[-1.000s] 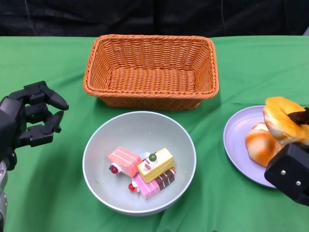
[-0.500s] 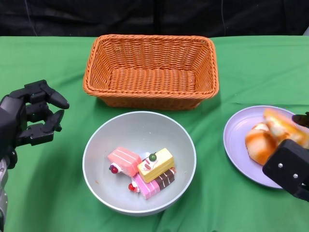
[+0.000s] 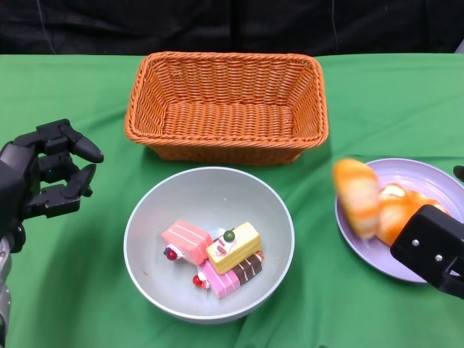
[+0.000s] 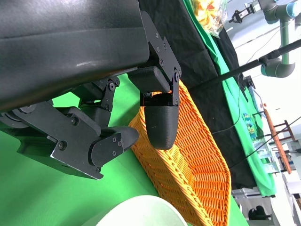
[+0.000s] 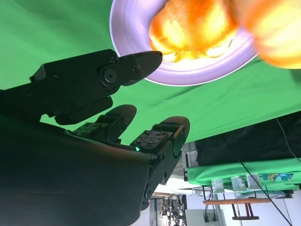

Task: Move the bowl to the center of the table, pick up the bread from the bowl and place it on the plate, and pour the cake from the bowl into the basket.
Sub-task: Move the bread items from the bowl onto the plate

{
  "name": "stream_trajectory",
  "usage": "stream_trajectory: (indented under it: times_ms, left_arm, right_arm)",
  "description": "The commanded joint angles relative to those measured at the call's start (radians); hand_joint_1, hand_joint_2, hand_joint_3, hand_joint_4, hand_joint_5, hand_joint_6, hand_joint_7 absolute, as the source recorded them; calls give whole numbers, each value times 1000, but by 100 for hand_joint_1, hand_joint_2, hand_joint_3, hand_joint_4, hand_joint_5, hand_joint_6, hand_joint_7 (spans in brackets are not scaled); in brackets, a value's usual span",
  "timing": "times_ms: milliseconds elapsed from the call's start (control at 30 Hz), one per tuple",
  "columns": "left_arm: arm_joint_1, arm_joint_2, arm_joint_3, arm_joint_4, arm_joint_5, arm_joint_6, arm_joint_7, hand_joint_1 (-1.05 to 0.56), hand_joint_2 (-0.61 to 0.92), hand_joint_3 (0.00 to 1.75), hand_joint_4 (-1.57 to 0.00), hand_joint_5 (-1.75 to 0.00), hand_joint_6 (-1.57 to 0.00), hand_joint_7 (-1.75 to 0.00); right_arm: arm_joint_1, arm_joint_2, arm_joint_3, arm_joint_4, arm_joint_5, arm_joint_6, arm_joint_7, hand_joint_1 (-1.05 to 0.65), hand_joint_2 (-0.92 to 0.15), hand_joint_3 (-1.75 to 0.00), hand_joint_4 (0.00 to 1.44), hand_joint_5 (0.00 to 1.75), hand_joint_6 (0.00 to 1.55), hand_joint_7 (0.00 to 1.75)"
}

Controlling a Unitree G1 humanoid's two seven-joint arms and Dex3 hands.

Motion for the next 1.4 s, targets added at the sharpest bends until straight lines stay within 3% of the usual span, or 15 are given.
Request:
stream_trajectory:
  times_ms: [33, 700, 933, 1100, 1267, 1400]
  left_arm:
    - [-3, 28, 4, 1, 1, 6, 10, 1, 69, 85, -70, -162, -70, -136]
    - [-6, 29, 14, 2, -16, 13, -7, 1, 71, 83, -70, -163, -70, -137]
    - [-7, 29, 11, 2, -9, 13, 5, 2, 70, 83, -71, -162, -71, -136]
    - [-6, 29, 11, 0, -10, 14, 1, 2, 71, 82, -71, -163, -71, -136]
    - [-7, 29, 7, 0, -4, 15, 9, 1, 72, 81, -70, -162, -70, -135]
    - [-7, 25, 6, -1, -5, 11, 7, 2, 71, 85, -71, -162, -70, -136]
  right_arm:
    - [-9, -17, 2, -16, -9, 11, 20, -51, -92, -10, 52, 6, 49, 0]
    - [-10, -1, 7, -13, 16, -15, -6, -51, -92, -11, 54, 4, 50, 0]
    - [22, 7, -6, -56, 100, -147, -92, -58, -92, -10, 62, 7, 51, 1]
    - [29, 6, -4, -65, 108, -172, -101, -62, -92, -10, 62, 6, 51, 1]
    - [37, 5, 47, -138, 135, -228, -59, -66, -92, -9, 58, 2, 50, 0]
    - [-15, 23, 110, -129, 124, -228, -1, -68, -92, -6, 58, 2, 50, 0]
